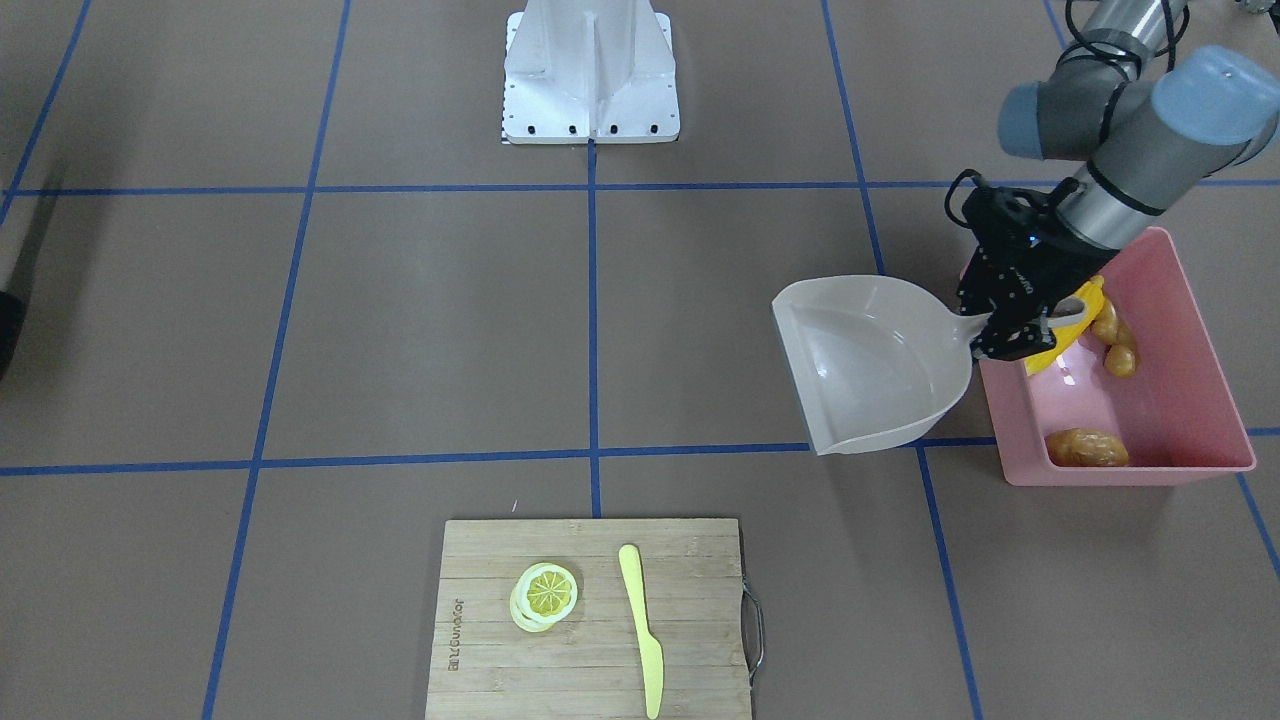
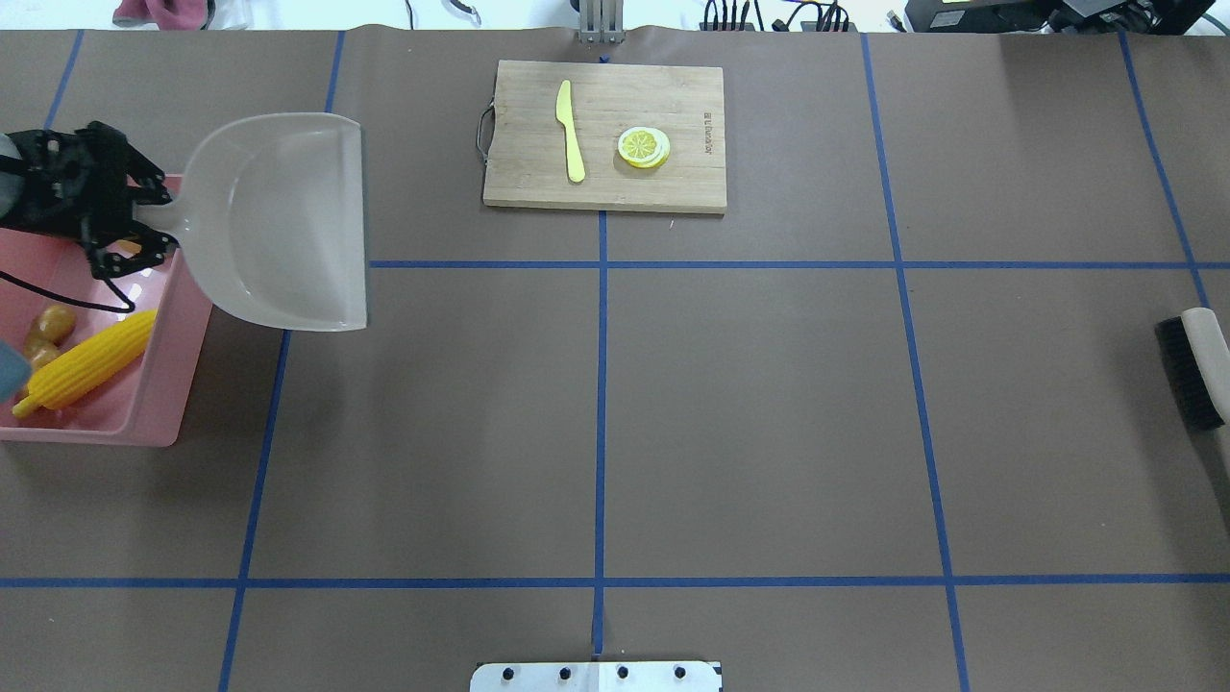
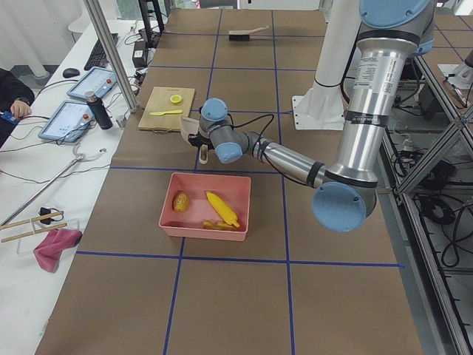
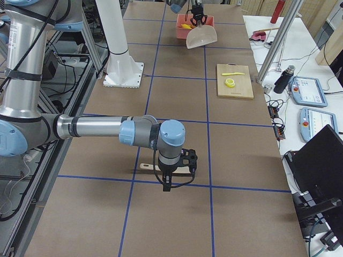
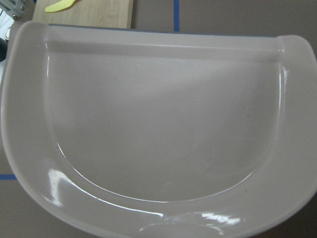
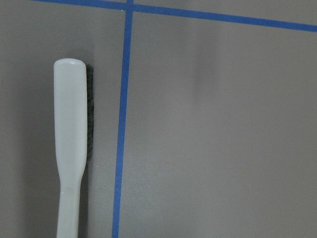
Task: Sweep and dump trash into bin
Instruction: 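Carry the empty dustpan back and lower it onto the table with the left gripper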
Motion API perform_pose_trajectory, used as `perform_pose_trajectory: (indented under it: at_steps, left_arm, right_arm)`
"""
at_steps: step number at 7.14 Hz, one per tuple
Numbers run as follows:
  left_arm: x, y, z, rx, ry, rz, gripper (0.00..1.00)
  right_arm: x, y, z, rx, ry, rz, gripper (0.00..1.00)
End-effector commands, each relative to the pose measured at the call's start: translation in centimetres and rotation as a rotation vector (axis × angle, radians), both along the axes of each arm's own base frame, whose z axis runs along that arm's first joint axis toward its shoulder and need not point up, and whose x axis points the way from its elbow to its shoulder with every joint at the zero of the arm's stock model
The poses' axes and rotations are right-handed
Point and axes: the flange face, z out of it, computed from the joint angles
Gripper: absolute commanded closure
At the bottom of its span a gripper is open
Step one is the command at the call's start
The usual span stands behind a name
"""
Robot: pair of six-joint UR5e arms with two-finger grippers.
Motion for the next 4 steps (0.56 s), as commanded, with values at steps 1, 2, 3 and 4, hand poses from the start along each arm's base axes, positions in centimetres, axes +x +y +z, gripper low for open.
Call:
perform_pose_trajectory:
  at_steps: [1, 2, 3, 4]
  left_arm:
    - [7.3, 1.3, -4.3, -0.054, -0.029, 0.088, 1.0]
    - [10.1, 2.6, -4.7, -0.076, -0.03, 0.124, 1.0]
    - [13.2, 3.6, -4.3, -0.1, -0.039, 0.16, 1.0]
    - [15.3, 4.0, -5.2, -0.102, -0.036, 0.187, 1.0]
  right_arm:
    - [0.1, -0.2, -0.3, 0.006, 0.01, 0.001, 0.0]
    - [0.1, -0.1, -0.2, 0.002, 0.012, 0.004, 0.0]
    - [0.1, -0.1, -0.1, -0.001, 0.011, 0.006, 0.0]
    - [0.1, -0.2, -0.3, 0.001, 0.008, 0.007, 0.0]
